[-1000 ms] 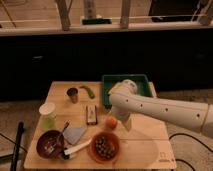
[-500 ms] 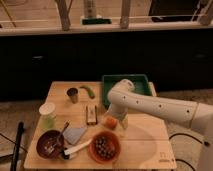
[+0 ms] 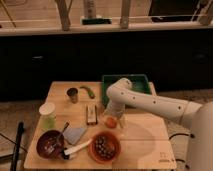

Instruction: Place apple in metal cup

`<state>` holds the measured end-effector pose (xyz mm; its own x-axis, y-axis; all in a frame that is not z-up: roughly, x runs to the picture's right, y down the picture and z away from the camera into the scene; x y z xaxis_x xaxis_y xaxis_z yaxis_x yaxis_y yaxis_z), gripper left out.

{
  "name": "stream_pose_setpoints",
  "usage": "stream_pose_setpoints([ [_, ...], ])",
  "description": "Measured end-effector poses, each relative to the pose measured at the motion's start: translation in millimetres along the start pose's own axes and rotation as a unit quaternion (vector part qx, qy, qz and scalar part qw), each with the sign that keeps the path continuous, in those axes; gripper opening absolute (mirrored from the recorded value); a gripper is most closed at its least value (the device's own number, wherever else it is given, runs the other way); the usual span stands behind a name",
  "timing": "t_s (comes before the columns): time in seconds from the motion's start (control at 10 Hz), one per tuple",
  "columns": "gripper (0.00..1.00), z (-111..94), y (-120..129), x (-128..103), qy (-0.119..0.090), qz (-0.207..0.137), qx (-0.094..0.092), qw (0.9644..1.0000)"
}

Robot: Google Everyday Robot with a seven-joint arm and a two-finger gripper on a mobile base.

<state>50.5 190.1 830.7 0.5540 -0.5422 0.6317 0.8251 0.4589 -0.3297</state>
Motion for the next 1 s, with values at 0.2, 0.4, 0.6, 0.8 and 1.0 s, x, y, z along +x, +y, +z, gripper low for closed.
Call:
stream_pose_setpoints([
  [0.2, 0.40, 5.1, -3.2, 3.7, -0.012, -0.004, -0.002, 0.9999],
  [0.4, 0.22, 5.9, -6.8, 4.4, -0.016, -0.010, -0.004, 0.9998],
  [0.6, 0.02, 1.4, -11.8, 3.1, -0.018, -0.017, -0.009, 0.9997],
  [0.8, 0.00, -16.4, -23.2, -2.6, -0.015, -0.030, -0.006, 0.9994],
  [1.0, 0.00, -34.7, -33.9, -7.9, -0.011, -0.042, -0.001, 0.9991],
])
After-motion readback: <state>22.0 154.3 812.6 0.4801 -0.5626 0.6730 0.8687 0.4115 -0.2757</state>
